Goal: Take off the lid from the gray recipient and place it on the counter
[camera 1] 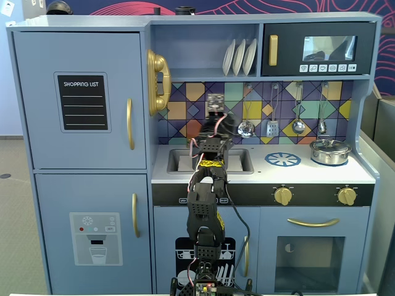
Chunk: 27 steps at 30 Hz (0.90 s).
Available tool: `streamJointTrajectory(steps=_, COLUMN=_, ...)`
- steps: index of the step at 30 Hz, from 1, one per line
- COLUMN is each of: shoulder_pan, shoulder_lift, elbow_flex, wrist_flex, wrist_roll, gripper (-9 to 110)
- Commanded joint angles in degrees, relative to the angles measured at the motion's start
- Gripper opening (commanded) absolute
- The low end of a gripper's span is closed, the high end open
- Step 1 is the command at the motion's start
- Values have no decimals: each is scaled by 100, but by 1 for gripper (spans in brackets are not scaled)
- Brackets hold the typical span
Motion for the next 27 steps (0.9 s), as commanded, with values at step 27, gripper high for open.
streamJointTrajectory(steps=27, shoulder_pan=2180, shoulder_lift=-325, elbow_flex=1564, wrist_flex=-1670, wrist_roll=246, gripper=0)
